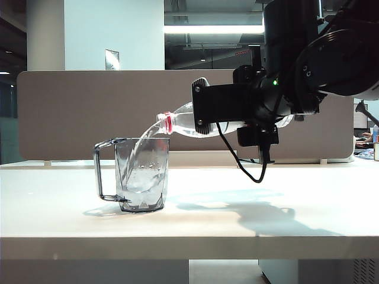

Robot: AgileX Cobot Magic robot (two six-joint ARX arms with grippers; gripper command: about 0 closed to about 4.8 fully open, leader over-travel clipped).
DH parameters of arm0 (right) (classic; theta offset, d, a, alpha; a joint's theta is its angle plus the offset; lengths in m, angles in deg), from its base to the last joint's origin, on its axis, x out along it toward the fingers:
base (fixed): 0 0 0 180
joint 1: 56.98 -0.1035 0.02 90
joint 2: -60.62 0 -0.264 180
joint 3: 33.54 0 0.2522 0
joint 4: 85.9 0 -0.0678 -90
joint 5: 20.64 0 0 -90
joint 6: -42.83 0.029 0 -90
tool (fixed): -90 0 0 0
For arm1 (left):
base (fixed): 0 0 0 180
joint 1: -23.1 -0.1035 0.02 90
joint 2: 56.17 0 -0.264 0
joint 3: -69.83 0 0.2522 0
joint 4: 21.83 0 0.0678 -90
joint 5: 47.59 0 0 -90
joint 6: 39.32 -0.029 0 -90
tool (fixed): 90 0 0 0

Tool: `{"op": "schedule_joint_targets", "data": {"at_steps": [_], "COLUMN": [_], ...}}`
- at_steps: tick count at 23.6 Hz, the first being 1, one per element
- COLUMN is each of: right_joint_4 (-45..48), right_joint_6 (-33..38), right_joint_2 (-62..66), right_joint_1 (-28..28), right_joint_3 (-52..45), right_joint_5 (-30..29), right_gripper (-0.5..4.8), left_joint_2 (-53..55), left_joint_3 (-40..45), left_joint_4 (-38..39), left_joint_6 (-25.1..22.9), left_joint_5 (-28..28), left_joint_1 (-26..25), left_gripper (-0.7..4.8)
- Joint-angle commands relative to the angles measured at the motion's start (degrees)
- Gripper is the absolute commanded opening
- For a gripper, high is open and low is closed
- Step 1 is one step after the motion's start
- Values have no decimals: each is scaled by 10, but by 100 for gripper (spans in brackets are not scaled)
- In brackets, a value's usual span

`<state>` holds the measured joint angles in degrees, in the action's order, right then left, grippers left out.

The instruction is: Pick up the mineral water bottle on the table and pour water into the mug until it's full.

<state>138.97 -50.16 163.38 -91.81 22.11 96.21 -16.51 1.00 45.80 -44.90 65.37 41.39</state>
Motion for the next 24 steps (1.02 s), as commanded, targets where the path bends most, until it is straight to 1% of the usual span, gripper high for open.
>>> {"op": "schedule_joint_targets", "data": {"at_steps": [1, 9, 11, 18, 24], "right_joint_4": [36, 51, 51, 61, 64], "right_joint_6": [-4, -6, -20, -35, -35], "right_joint_2": [-9, -9, -9, -9, -9], "right_joint_1": [-1, -1, -1, -1, -1], "right_joint_3": [5, 5, 5, 5, 5], "right_joint_5": [3, 5, 5, 5, 5], "right_gripper": [260, 260, 260, 260, 260], "left_joint_2": [-1, -1, -1, -1, -1], "left_joint_3": [-3, -3, -3, -3, -3], "left_joint_4": [-4, -4, -4, -4, -4], "left_joint_6": [0, 0, 0, 0, 0], "left_joint_5": [2, 2, 2, 2, 2], "left_joint_1": [0, 0, 0, 0, 0], "left_gripper": [-5, -5, -5, -5, -5]}}
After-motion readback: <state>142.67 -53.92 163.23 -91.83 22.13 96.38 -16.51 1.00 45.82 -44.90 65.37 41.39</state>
